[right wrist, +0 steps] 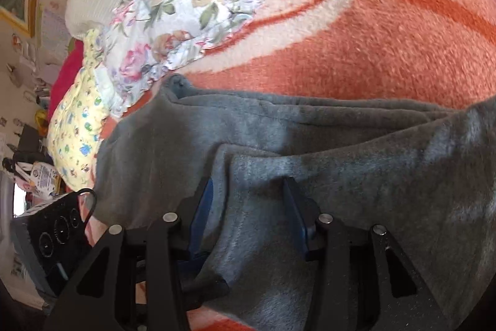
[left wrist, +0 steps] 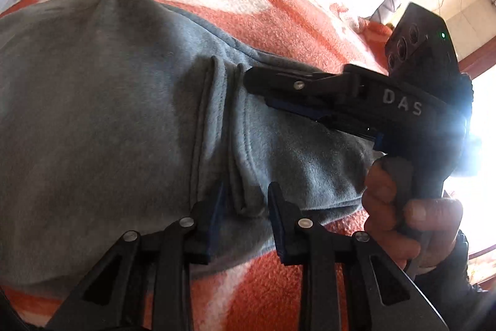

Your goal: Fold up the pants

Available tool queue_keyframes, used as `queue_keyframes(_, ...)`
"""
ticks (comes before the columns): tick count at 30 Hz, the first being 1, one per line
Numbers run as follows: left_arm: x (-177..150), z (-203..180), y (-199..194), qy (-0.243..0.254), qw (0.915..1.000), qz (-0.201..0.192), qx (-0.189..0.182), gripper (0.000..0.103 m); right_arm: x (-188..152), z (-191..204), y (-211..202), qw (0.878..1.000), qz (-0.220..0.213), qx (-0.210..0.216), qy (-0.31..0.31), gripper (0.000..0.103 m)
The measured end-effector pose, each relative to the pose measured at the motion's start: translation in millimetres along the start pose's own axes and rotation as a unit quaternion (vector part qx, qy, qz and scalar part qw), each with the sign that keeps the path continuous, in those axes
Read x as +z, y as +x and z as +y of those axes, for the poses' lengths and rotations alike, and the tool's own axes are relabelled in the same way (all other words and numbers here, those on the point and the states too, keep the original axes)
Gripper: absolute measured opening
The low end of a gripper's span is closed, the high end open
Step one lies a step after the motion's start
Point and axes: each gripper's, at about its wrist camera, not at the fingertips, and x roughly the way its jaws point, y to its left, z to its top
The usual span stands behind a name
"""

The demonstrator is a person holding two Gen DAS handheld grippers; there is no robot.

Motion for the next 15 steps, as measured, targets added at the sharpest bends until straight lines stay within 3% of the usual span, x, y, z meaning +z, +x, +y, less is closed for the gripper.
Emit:
queue_keyframes(5, -14.0, 14.1, -40.4, -0.024, 0.9976, -0.047, 0.045, 0.029, -0.6, 20.2, -16.2, 1.000, -0.017, 0.020, -0.011, 0.049)
queue_keyframes(9, -26.2, 41.7, -71.3, -0.073, 0.9937, -0.070, 0.048, 0.029, -1.0, 50.9, -12.7, 0.999, -0.015, 0.025, -0.043, 0.049)
queue_keyframes(15, -52.0, 73.4, -118.0, -0.132, 0.9803, -0.124, 0.079, 0.029, -1.8, 87.7, 5.9, 0.996, 0.007, 0.038, -0.076, 0.049)
